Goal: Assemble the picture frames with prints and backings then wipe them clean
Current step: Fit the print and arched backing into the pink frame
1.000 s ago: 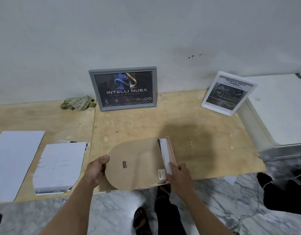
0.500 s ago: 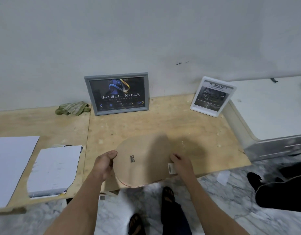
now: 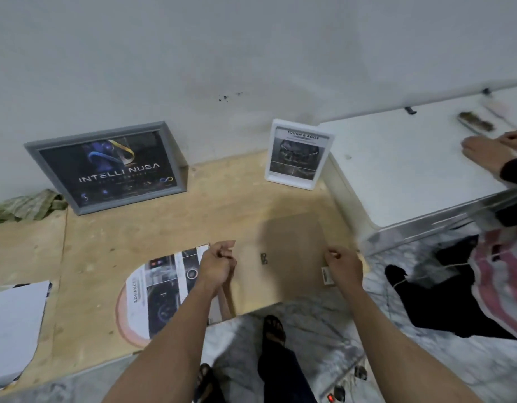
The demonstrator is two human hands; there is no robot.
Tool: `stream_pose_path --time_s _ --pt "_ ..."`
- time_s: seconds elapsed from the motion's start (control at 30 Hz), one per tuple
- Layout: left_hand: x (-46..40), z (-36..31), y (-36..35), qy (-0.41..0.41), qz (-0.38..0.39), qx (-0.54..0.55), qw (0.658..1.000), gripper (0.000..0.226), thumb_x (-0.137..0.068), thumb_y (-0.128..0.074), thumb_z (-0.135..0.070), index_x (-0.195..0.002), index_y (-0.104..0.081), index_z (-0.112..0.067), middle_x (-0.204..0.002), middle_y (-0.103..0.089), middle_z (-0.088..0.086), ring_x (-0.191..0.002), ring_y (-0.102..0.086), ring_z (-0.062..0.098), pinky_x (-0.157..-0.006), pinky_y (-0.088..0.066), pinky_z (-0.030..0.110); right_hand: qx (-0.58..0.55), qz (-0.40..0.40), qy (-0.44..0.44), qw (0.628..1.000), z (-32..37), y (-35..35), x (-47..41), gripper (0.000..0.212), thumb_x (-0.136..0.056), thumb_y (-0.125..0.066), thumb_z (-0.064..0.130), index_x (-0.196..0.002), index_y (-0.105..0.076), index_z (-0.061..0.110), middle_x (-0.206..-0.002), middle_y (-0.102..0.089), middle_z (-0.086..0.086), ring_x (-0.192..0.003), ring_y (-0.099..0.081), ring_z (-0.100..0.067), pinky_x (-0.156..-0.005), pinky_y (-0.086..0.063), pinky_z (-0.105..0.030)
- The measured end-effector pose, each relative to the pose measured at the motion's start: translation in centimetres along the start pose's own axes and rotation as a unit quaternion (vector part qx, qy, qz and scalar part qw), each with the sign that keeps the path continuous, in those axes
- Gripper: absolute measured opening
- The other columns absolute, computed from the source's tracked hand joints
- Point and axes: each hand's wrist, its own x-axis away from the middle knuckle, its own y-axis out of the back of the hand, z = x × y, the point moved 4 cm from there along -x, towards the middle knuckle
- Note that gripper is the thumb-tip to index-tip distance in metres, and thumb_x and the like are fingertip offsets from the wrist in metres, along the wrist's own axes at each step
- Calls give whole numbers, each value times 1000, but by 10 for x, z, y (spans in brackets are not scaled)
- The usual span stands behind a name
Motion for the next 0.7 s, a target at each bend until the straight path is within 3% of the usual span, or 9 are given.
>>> stream_pose_path --time_s 0.1,0.2,0.3,0.4,0.5,0.57,0.7 --pt "-15 9 -37 8 -9 -17 1000 44 -80 -47 28 -97 -66 -8 -72 -49 2 -66 -48 21 -58 -44 29 30 -4 -17 999 -20 11 -29 25 -90 -57 17 -110 -71 9 -108 -69 -13 -97 -62 -30 -76 -45 -30" --pt "-25 20 -51 21 -23 -39 999 47 -76 -47 30 -83 -64 -15 -70 -48 5 -59 -41 21 -48 -37 20 47 7 -22 999 -32 9 -47 25 -90 -58 20 -110 -71 14 -108 -70 -11 -96 -63 -30 -77 -48 -31" --pt "-31 32 -57 33 -38 -63 997 39 -68 -60 13 -84 -66 -22 -67 -54 -3 -59 -47 22 -56 -41 24 56 9 -17 998 -39 6 -62 24 -88 -59 19 -108 -73 19 -105 -72 -9 -92 -65 -28 -74 -49 -29" --pt "-29 32 -61 45 -67 -107 991 28 -74 -71 -6 -91 -70 -28 -81 -67 -3 -83 -62 24 -82 -52 40 73 14 -21 997 -41 1 -69 25 -88 -57 15 -108 -73 19 -103 -72 -8 -90 -65 -28 -66 -44 -26" --pt "-20 23 -61 28 -110 -185 976 29 -86 -63 -8 -112 -71 -17 -113 -71 4 -110 -62 25 -100 -44 30 88 1 -36 995 -39 -3 -68 27 -85 -52 11 -100 -73 19 -99 -70 -8 -86 -65 -29 -65 -45 -27" --pt "-14 16 -56 17 -135 -204 969 29 -91 -55 -9 -114 -71 -16 -121 -69 4 -116 -60 26 -98 -40 25 94 7 -27 995 -33 -8 -63 23 -85 -50 11 -92 -72 15 -93 -69 -10 -80 -63 -29 -62 -47 -28" --pt "-6 3 -29 13 -171 -203 964 32 -90 -48 -7 -104 -73 -23 -114 -72 -2 -111 -63 23 -90 -42 24 96 61 36 993 -3 -35 -44 19 -88 -49 12 -79 -66 9 -85 -68 -15 -78 -62 -32 -64 -47 -36"
